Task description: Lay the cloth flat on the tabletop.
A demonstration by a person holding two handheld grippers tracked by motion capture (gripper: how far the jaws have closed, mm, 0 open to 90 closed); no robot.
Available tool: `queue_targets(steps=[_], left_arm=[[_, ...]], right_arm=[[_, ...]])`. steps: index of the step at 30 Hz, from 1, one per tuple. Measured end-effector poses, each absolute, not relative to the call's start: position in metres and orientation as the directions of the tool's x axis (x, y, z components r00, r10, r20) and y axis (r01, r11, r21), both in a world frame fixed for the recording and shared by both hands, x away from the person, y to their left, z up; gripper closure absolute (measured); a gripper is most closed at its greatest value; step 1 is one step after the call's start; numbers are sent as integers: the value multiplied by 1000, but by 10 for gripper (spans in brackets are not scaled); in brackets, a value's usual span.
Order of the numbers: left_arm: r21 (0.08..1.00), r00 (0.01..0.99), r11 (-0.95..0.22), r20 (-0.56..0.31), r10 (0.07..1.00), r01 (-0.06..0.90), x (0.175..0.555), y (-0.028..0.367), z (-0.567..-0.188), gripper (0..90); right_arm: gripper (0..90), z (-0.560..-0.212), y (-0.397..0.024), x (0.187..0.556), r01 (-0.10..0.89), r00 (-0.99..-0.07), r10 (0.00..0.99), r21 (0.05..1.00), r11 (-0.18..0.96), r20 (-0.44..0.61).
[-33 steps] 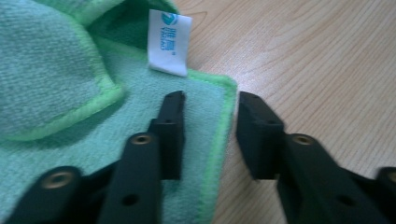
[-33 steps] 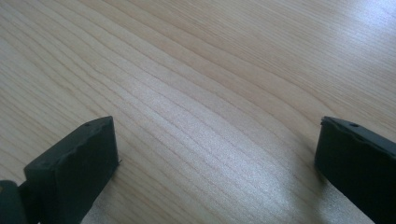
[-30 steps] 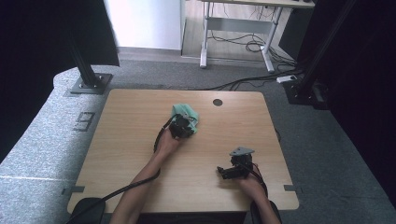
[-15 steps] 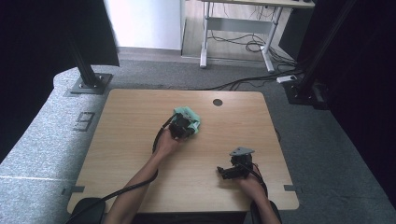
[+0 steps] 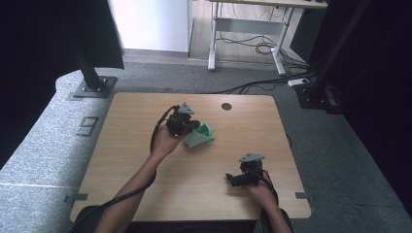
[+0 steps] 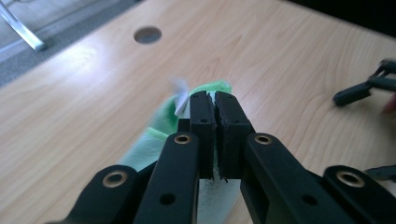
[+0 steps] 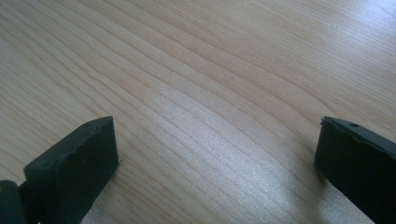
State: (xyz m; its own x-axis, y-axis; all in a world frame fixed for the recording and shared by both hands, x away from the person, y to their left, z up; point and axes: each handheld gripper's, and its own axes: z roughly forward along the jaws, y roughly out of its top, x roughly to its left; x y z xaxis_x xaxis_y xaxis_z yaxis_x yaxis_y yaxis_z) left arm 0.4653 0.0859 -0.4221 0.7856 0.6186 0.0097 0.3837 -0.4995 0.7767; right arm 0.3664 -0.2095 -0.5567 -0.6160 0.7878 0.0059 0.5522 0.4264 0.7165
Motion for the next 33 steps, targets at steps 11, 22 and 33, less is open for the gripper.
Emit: queue_targets(steps=[11, 22, 33], left_arm=[[789, 711, -415, -38, 703, 453, 448, 151, -435, 860], [736, 641, -410, -42, 767, 539, 444, 202, -503, 796], [683, 632, -464, 4, 775, 564, 436, 208, -536, 747]], right_arm=[[0, -557, -209, 366, 553, -615, 788, 716, 426, 7], [0, -557, -210, 366, 552, -620, 784, 715, 429, 9], [17, -555, -210, 366, 555, -626, 780, 708, 437, 10]])
